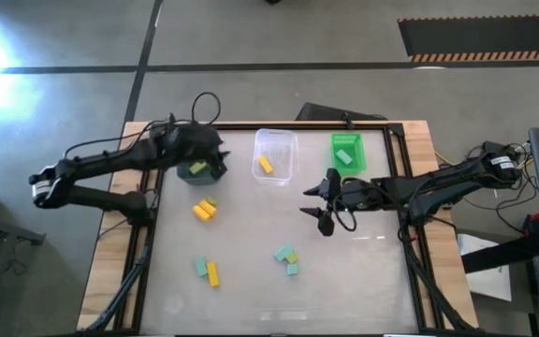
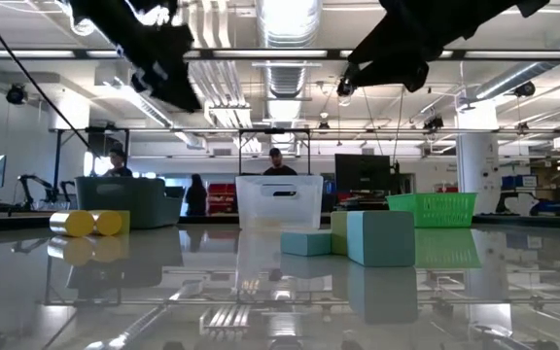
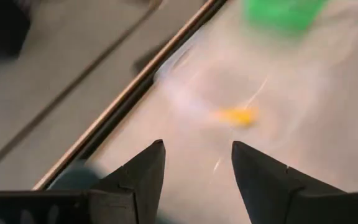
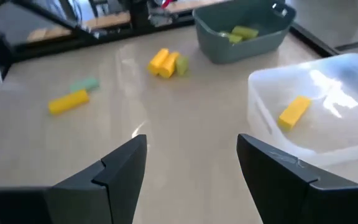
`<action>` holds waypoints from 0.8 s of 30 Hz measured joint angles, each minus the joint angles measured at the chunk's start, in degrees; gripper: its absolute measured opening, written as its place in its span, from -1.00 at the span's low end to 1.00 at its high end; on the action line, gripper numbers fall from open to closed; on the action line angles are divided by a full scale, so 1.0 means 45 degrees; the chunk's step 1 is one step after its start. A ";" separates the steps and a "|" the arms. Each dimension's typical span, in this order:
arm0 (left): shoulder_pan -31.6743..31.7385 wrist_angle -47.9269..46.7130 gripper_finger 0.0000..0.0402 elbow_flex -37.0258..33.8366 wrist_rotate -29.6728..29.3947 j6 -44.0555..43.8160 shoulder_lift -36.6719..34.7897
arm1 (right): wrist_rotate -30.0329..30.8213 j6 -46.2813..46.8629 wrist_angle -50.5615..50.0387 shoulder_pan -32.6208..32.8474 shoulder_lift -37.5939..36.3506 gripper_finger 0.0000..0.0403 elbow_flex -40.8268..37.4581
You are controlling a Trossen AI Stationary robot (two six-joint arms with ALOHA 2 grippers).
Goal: Sort & place blocks by color
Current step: Put the blue block into the green bin
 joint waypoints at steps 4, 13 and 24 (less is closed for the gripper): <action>-0.1590 0.1871 -0.15 -0.0709 -0.0004 -0.0026 -0.0893 | -0.0054 -0.0367 -0.0520 0.0310 0.0000 0.19 0.0070; -0.4078 0.5600 -0.15 -0.1775 -0.0004 -0.0002 -0.1575 | -0.0051 -0.0355 -0.1853 0.0878 0.0015 0.19 0.0956; -0.4486 0.9216 -0.15 -0.3296 -0.0002 0.0058 -0.1572 | -0.0015 -0.0719 -0.4440 0.1260 0.2376 0.19 0.3693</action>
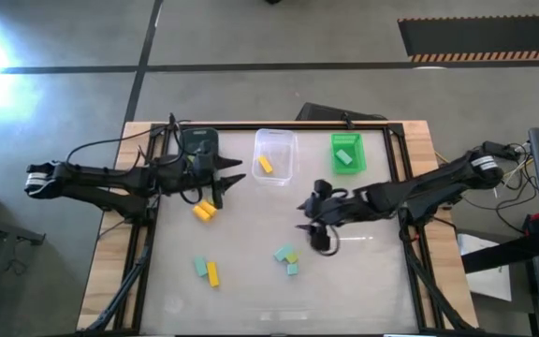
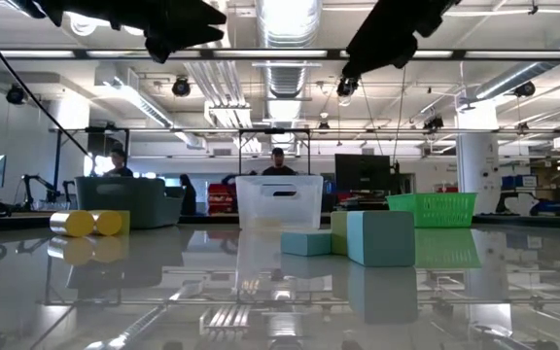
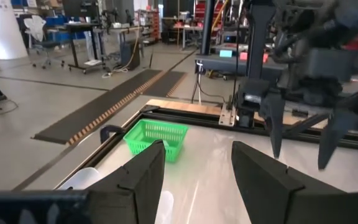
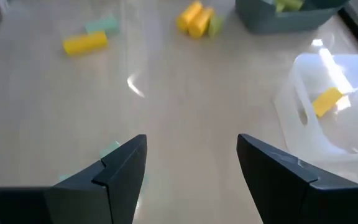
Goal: Sort & place blocks by color
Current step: Put the blue block into the green bin
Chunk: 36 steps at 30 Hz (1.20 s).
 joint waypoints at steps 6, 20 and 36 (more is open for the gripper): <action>0.0000 0.0227 -0.15 -0.0281 0.0003 -0.0065 0.0012 | -0.0617 -0.0604 -0.2017 -0.0005 0.2153 0.19 0.2036; 0.0010 0.0300 -0.15 -0.0311 0.0003 -0.0056 -0.0061 | -0.2818 -0.1674 -0.2666 -0.0110 0.6061 0.19 0.4626; 0.0010 0.0257 -0.15 -0.0306 0.0003 0.0046 -0.0070 | -0.4489 -0.1973 -0.3173 -0.0185 0.8663 0.11 0.5915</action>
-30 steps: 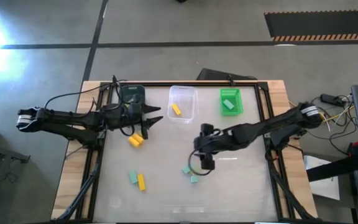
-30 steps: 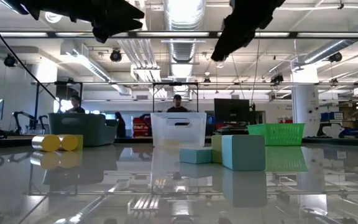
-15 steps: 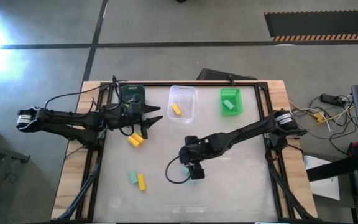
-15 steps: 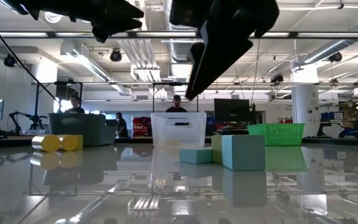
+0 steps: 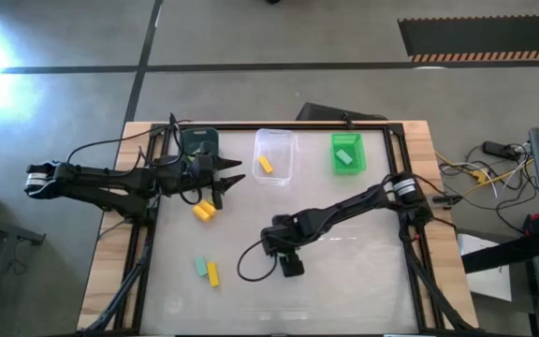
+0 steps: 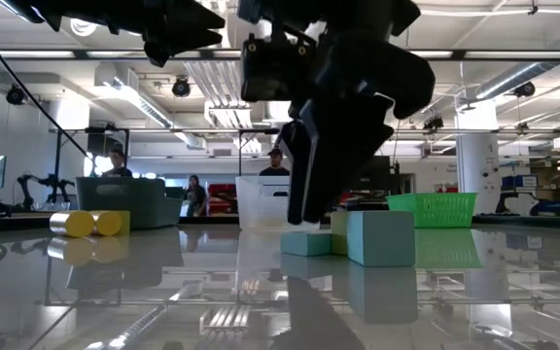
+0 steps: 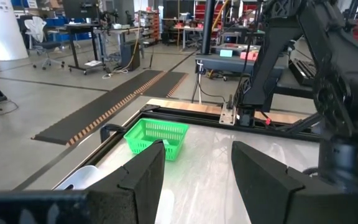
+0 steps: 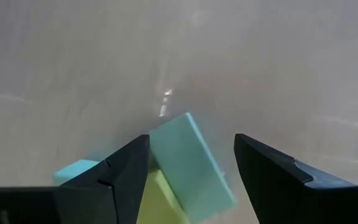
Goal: Sort & place blocks by color
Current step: Put the blue block into the green bin
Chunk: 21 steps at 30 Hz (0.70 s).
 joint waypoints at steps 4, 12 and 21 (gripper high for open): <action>0.0000 0.0015 -0.15 0.0000 0.0000 0.0000 0.0000 | -0.0558 0.0114 0.0061 0.0000 0.0393 0.11 0.0000; 0.0000 0.0052 -0.15 0.0000 0.0000 0.0000 0.0000 | -0.0743 -0.0014 0.0211 -0.0173 0.0586 0.08 0.0010; 0.0000 0.0060 -0.15 0.0000 -0.0004 -0.0019 0.0000 | 0.0190 0.0086 0.0684 -0.0491 0.0730 -0.15 0.0010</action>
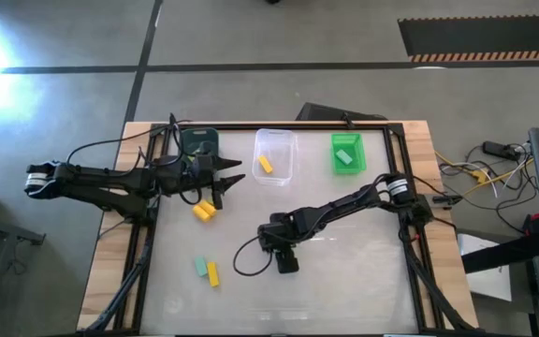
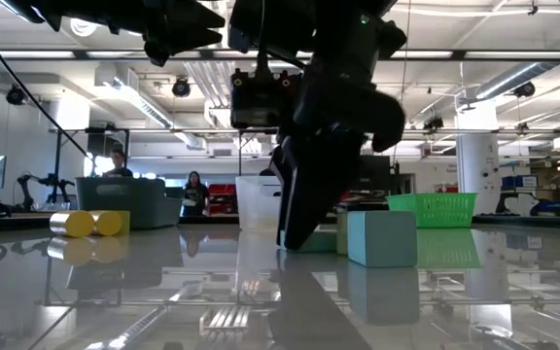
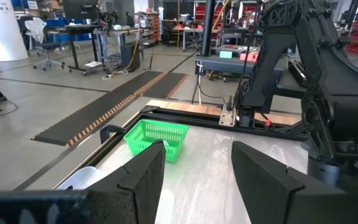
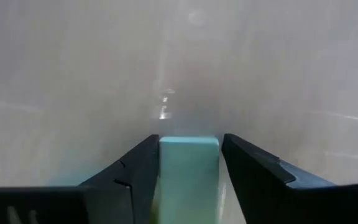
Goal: Sort & place blocks by color
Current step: Put the blue block into the green bin
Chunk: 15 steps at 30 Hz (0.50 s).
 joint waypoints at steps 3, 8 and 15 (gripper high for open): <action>0.0000 0.0020 -0.15 0.0003 0.0001 -0.0021 0.0000 | 0.0383 -0.0015 0.0033 -0.0036 0.0005 -0.26 0.0000; 0.0003 0.0037 -0.15 0.0005 -0.0001 -0.0029 0.0000 | 0.0497 -0.0175 0.0087 -0.0082 0.0005 -0.41 0.0000; 0.0005 0.0251 -0.15 0.0015 -0.0001 -0.0029 0.0000 | 0.0730 -0.0200 0.0087 -0.0058 0.0002 -0.41 0.0000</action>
